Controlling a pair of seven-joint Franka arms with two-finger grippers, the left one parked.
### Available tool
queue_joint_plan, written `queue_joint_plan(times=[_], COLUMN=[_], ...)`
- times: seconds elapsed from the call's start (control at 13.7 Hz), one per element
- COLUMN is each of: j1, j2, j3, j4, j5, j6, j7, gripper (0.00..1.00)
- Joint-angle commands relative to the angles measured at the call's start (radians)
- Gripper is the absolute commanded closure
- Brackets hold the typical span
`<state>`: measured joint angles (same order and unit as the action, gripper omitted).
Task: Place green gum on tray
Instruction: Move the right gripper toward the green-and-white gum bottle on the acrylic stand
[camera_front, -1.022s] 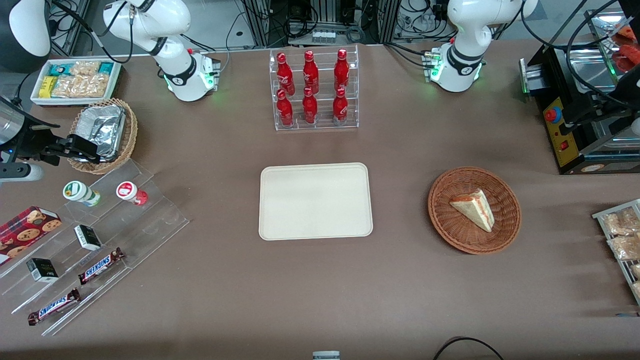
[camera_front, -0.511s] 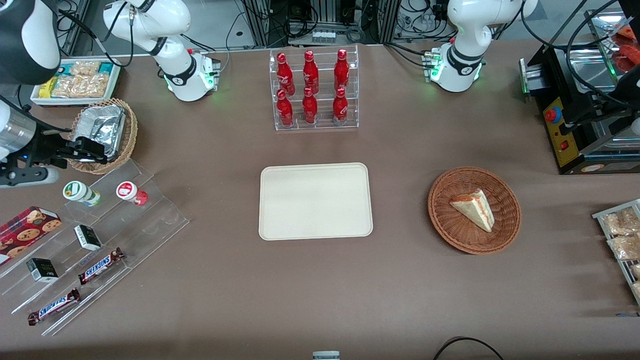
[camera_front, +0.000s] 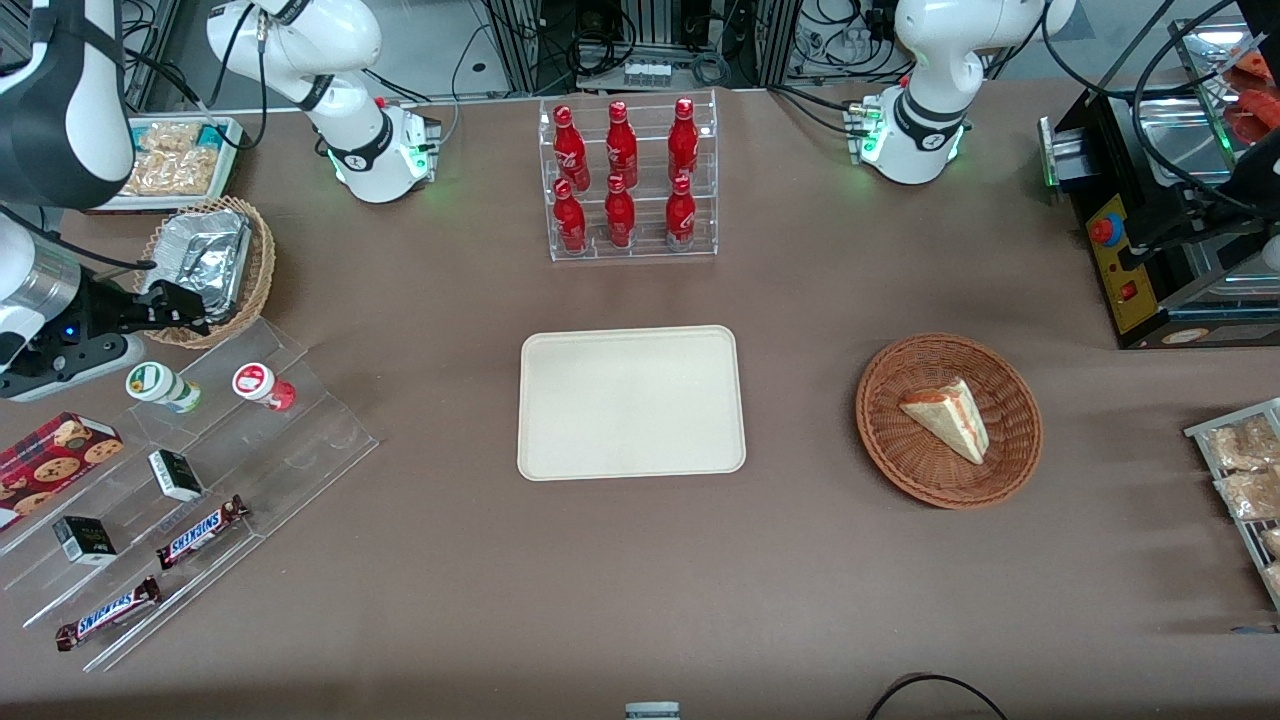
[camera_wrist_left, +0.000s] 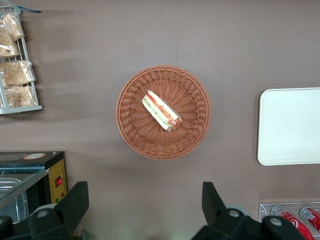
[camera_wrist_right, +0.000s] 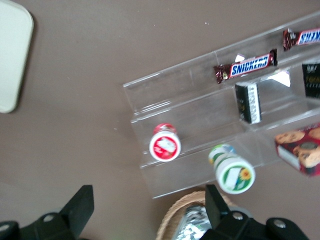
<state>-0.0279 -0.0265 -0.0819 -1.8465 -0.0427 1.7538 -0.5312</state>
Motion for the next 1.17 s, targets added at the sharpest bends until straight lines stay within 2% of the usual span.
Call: queue_joint_plan(times=[0.0,0.44,0.8,1.1], j1=[-0.052,-0.147,-0.199,-0.211], j2=[-0.030,-0.020,0.023,0.023], j3=[0.002,0.004,0.004,0.004], j4=[-0.068,-0.168,-0.189,-0.243], j5=[-0.019,-0.016,-0.003,-0.003], j6=[0.078,0.240,0.309,0.378], j7=[-0.204,-0.456,-0.569,-0.576], gripper=[0.01,0.01,0.01,0.01])
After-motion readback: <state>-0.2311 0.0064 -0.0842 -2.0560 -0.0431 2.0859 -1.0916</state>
